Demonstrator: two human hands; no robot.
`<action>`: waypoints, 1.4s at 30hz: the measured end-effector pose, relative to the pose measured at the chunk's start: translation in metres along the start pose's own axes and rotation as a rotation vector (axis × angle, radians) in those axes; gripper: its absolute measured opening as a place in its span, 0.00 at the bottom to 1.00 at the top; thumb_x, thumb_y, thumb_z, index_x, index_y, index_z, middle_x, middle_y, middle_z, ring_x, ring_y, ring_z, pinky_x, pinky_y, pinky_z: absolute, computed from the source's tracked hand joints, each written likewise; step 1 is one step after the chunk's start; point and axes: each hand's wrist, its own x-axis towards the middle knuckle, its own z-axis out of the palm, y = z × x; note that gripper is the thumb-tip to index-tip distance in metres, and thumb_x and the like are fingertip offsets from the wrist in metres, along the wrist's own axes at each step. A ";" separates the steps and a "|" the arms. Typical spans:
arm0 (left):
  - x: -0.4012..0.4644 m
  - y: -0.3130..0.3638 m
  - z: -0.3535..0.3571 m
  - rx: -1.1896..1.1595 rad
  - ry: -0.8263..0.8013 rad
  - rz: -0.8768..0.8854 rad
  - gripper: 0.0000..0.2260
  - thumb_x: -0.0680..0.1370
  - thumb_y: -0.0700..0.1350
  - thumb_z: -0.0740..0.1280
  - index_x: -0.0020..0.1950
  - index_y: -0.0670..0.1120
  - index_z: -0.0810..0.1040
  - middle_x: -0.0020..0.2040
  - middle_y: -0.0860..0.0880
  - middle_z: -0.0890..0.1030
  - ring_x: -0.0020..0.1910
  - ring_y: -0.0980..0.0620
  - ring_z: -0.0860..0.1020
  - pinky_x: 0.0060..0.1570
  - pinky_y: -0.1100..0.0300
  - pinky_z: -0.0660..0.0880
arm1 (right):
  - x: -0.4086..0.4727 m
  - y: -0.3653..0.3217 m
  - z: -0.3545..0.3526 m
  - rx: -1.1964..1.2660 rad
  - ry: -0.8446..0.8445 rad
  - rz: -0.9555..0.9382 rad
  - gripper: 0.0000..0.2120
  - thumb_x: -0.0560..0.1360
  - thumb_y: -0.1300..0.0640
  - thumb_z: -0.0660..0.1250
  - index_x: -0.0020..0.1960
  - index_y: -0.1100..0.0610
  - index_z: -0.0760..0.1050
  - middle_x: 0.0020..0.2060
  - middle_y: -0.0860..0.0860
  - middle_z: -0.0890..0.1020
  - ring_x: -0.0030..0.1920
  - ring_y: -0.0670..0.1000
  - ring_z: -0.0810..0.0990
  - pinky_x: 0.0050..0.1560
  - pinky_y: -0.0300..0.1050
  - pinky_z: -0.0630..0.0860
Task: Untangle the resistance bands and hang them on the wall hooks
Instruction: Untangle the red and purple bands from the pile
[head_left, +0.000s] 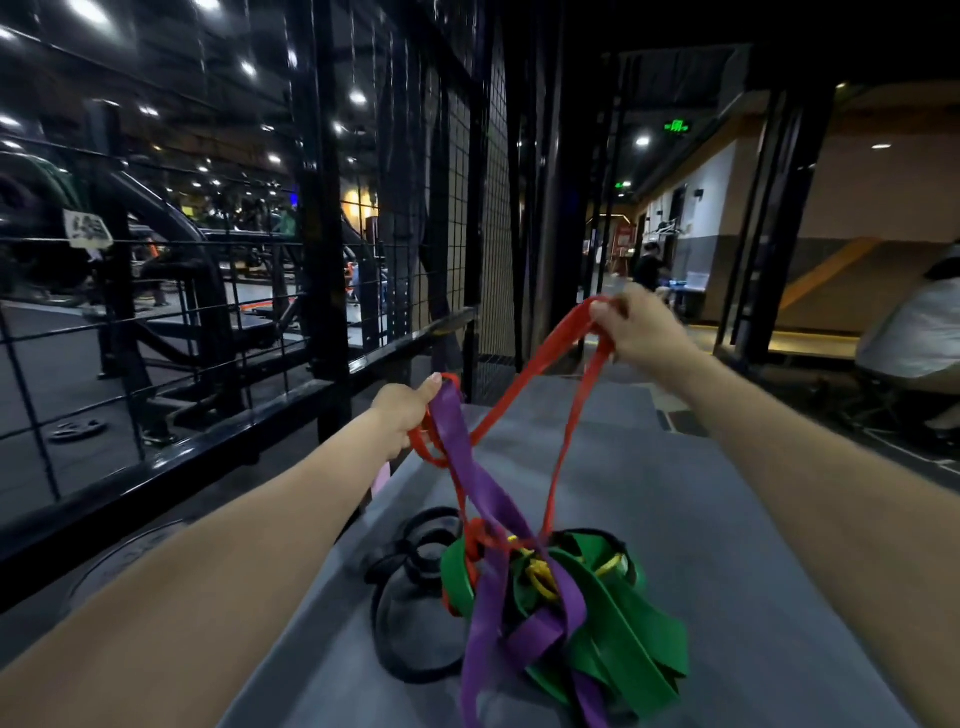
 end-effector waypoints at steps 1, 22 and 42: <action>-0.004 0.002 0.001 0.004 -0.014 -0.006 0.18 0.76 0.56 0.65 0.37 0.42 0.74 0.35 0.43 0.78 0.37 0.43 0.77 0.50 0.45 0.76 | 0.005 -0.006 -0.009 0.069 0.028 0.013 0.12 0.79 0.57 0.59 0.56 0.66 0.69 0.42 0.58 0.78 0.36 0.53 0.79 0.33 0.44 0.80; -0.032 -0.007 -0.016 0.132 -0.193 -0.107 0.08 0.76 0.43 0.68 0.39 0.41 0.77 0.25 0.48 0.80 0.23 0.57 0.72 0.23 0.66 0.63 | 0.019 -0.021 -0.025 0.408 0.166 0.128 0.05 0.80 0.59 0.58 0.54 0.60 0.67 0.47 0.58 0.78 0.36 0.49 0.80 0.35 0.37 0.81; -0.053 -0.022 0.003 1.203 -0.317 0.042 0.15 0.79 0.45 0.61 0.33 0.47 0.67 0.31 0.52 0.70 0.32 0.53 0.72 0.26 0.69 0.66 | 0.000 0.014 0.004 0.167 0.043 0.177 0.06 0.79 0.59 0.60 0.50 0.63 0.70 0.40 0.58 0.79 0.38 0.54 0.81 0.45 0.53 0.82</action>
